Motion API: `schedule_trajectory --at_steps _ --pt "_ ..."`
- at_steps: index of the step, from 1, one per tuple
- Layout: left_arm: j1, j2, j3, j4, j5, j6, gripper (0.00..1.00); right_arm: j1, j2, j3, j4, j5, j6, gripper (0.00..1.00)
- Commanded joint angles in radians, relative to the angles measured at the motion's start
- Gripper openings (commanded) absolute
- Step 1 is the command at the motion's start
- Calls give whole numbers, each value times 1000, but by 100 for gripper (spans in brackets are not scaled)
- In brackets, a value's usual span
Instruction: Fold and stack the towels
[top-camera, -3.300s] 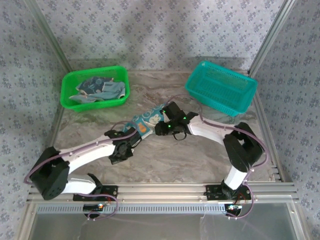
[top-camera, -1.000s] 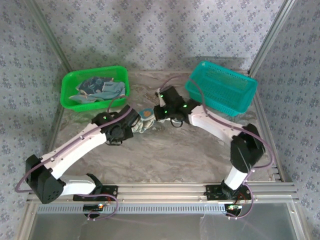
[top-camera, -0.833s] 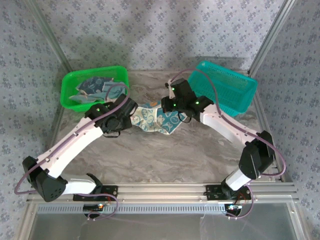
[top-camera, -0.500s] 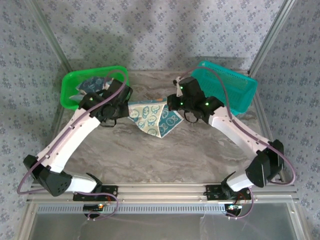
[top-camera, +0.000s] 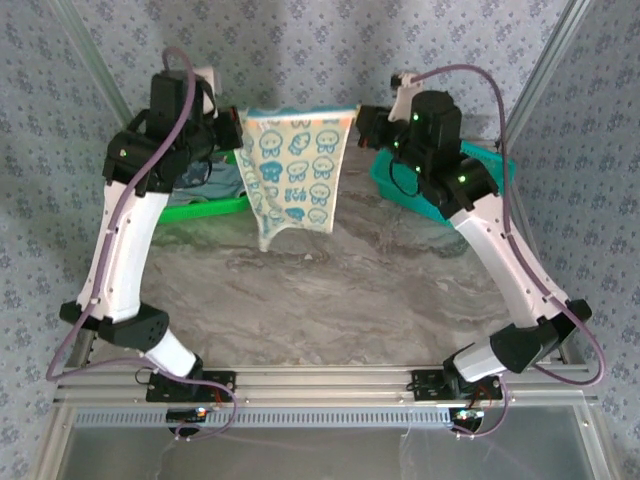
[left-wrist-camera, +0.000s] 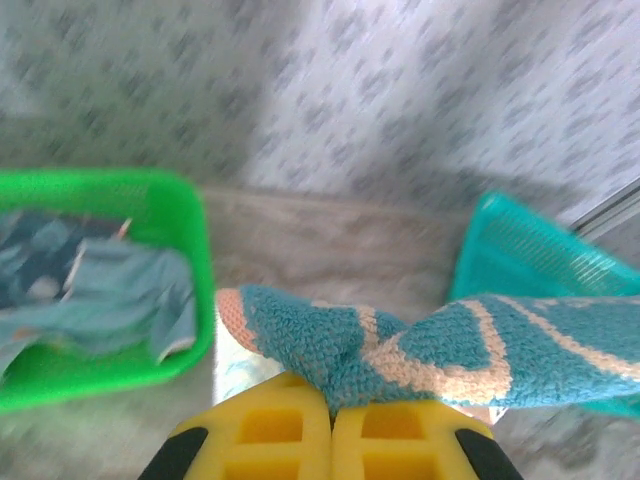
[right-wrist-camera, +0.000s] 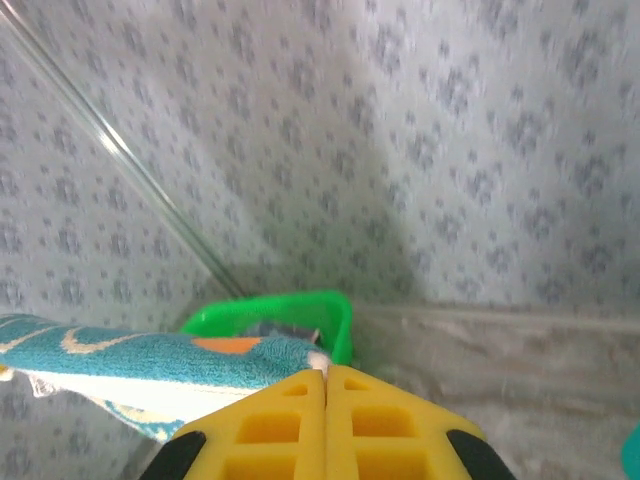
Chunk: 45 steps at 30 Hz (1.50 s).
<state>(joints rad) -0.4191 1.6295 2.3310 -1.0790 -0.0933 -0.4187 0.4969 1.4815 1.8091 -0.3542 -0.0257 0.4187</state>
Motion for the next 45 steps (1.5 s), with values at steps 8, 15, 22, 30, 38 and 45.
schedule_trajectory --at_steps 8,15,22,30,38,45 --pt "68 100 209 -18 169 -15 0 -43 56 122 1 43 -64 0" --pt "46 -58 41 -17 191 -30 0 50 -77 -20 7 105 -85 0" --pt "-20 -239 -146 12 197 -66 0 165 -251 -145 -19 216 -95 0" --pt "-96 -447 -369 65 217 -171 0 333 -400 -196 -90 381 -152 0" --pt "-133 -458 -492 18 241 -296 0 345 -418 -202 -209 426 -120 0" --pt "-17 -227 -456 25 369 -247 0 46 -285 -220 -202 139 -4 0"
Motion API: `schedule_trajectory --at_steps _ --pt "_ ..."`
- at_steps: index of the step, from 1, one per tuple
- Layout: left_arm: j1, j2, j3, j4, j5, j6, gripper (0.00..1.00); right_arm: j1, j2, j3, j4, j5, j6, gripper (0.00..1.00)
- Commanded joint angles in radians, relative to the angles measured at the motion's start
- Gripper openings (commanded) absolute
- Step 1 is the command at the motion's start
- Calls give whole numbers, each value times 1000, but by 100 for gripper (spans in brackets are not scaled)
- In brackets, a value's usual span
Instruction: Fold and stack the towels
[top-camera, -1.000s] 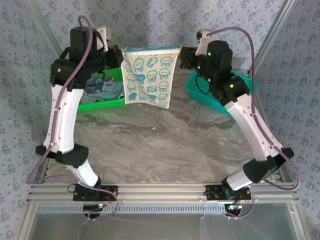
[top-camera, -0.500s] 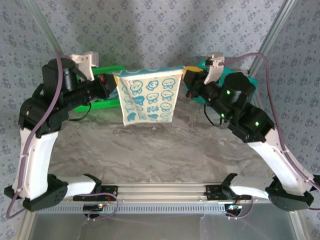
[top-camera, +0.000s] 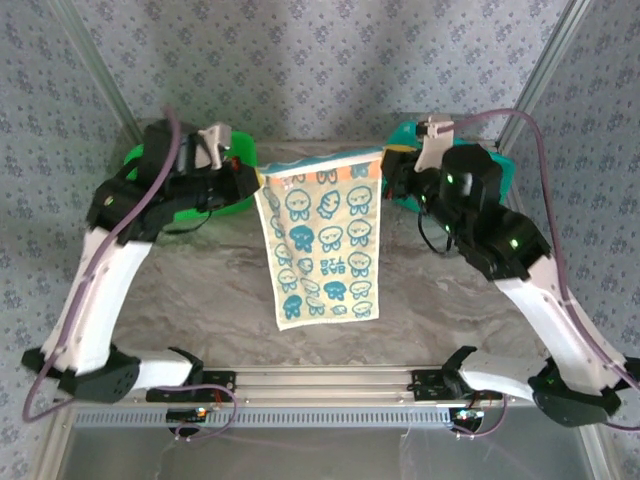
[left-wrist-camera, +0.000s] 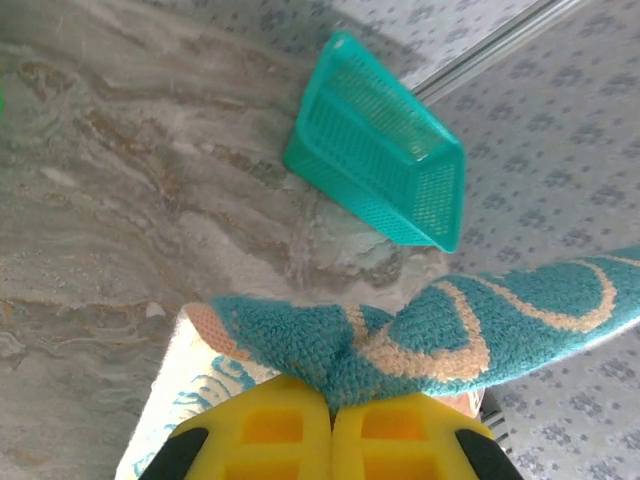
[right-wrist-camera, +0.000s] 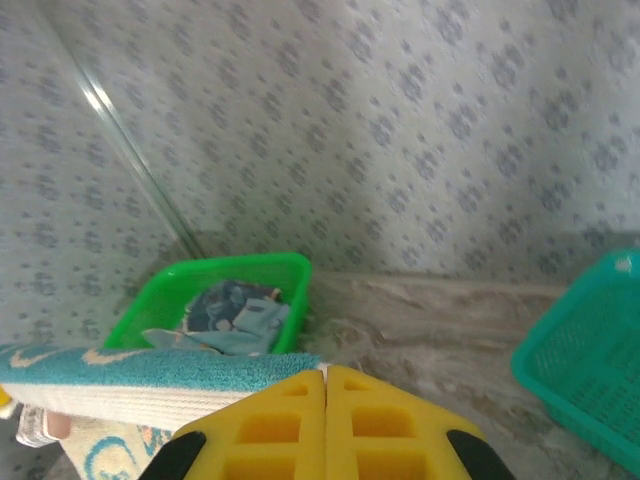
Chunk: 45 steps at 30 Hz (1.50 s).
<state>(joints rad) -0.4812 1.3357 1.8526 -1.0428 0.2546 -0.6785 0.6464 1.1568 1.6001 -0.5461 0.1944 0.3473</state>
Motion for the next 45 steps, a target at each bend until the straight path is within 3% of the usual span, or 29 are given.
schedule_trajectory --at_steps 1,8,15,22,32,45 --pt "70 111 35 -7 43 26 0 -139 68 -19 7 -136 80 0" --pt "152 426 200 -20 121 123 0 -291 334 -2 137 -317 103 0" --pt "181 644 319 -100 152 218 0 -335 549 41 121 -379 75 0" --pt "181 578 32 -18 127 222 0 -322 552 -147 170 -409 67 0" --pt "131 420 -386 127 115 119 0 -275 486 -378 196 -405 73 0" --pt "60 289 -634 203 102 22 0 -221 441 -540 189 -388 77 0"
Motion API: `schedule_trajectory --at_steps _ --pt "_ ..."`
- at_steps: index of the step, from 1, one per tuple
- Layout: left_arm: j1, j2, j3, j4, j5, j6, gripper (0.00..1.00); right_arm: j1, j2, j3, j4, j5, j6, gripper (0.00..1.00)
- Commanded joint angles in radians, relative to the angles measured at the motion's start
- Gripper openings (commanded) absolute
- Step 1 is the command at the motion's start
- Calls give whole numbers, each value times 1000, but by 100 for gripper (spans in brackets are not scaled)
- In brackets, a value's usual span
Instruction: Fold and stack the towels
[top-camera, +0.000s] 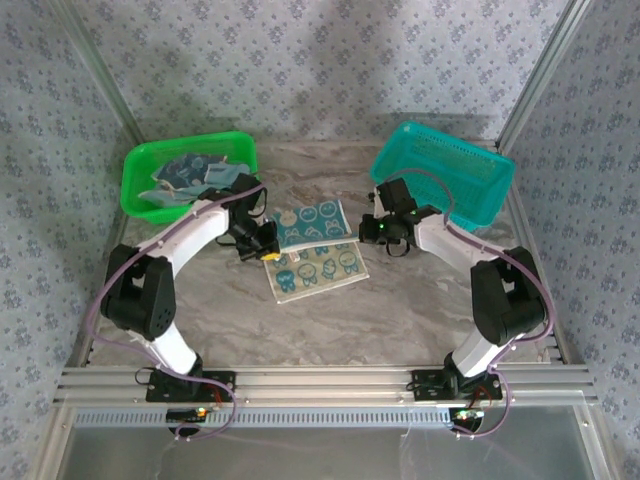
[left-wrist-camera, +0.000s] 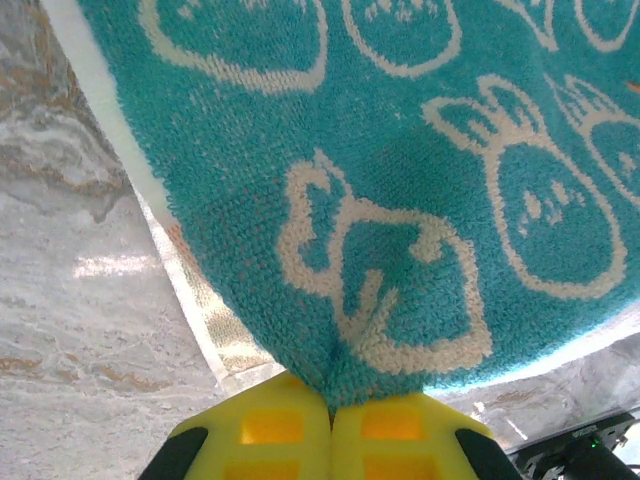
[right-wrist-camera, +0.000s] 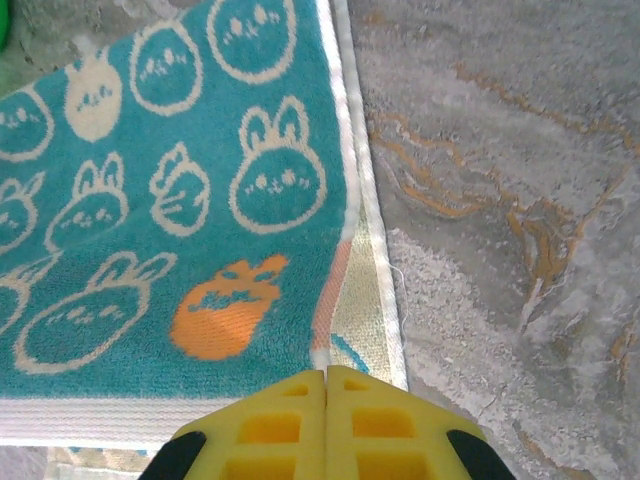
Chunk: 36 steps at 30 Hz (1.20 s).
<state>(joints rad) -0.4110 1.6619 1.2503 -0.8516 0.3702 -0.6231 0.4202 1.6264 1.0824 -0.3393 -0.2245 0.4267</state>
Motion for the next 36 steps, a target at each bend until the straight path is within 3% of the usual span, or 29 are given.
schedule_trajectory --at_steps 1,9,13,15,27,36 --pt "-16 -42 -50 18 -13 -39 0 9 -32 -29 -18 34 -4 0" --pt "-48 -62 -177 86 17 -75 2 35 -18 -68 -16 48 -20 0" --pt "-66 -70 -212 86 21 -81 33 53 4 -73 -13 48 -24 4" --pt "-73 -85 -233 87 11 -91 39 64 10 -76 -10 48 -24 8" --pt "-151 -73 -294 145 -71 -198 35 76 30 -93 4 50 -32 9" --pt "-158 -92 -332 152 -167 -229 31 81 10 -111 4 53 -33 9"
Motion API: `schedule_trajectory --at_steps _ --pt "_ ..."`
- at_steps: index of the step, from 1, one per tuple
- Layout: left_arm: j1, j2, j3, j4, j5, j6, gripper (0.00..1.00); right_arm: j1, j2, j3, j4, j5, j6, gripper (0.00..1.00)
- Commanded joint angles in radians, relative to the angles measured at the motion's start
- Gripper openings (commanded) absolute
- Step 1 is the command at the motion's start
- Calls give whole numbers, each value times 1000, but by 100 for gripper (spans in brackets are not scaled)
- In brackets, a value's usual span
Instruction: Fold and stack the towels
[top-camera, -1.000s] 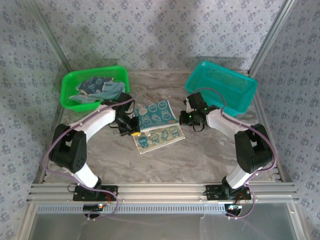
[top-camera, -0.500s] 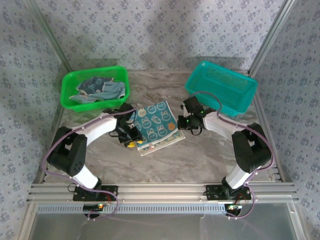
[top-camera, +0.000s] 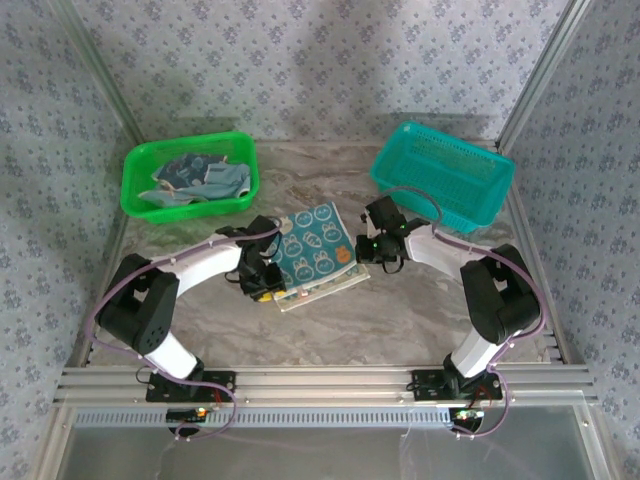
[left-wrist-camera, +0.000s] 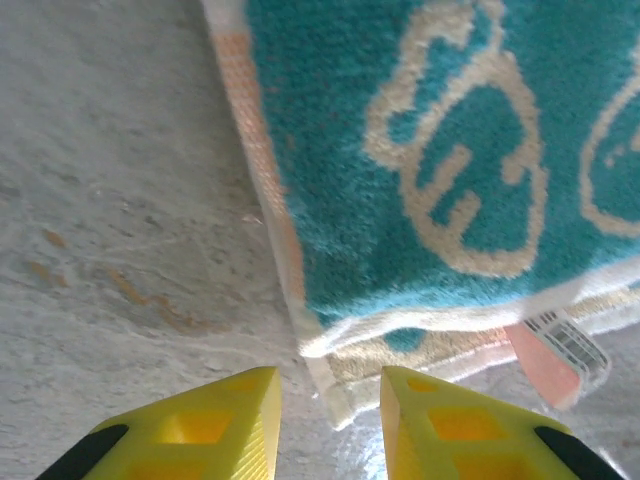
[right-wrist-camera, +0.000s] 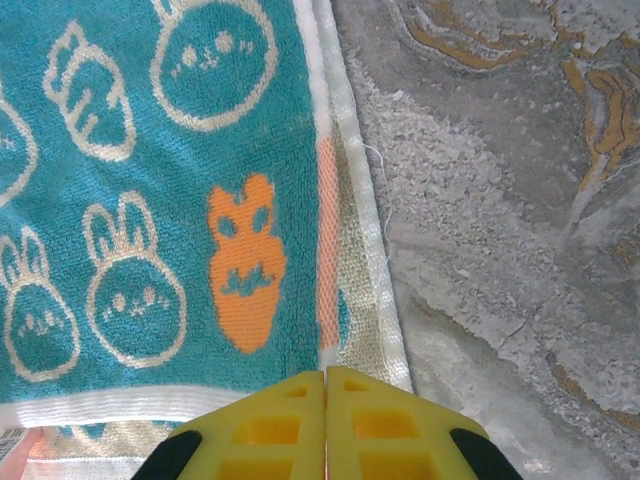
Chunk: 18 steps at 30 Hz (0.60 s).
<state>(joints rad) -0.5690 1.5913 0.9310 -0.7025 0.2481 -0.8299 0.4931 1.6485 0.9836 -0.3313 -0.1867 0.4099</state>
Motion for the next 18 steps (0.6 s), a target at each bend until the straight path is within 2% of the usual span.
schedule_trajectory --at_steps 1,6,13,18 --pt "-1 -18 -18 14 -43 -24 31 9 -13 -14 -3 16 -15 9" --pt "-3 -7 -53 77 -41 -47 26 15 -21 -20 -3 20 -10 9" --pt "-2 1 -67 92 -83 -48 8 37 -29 -35 -1 26 1 9" --pt "3 0 -47 38 -128 -16 0 60 -47 -45 -4 33 19 9"
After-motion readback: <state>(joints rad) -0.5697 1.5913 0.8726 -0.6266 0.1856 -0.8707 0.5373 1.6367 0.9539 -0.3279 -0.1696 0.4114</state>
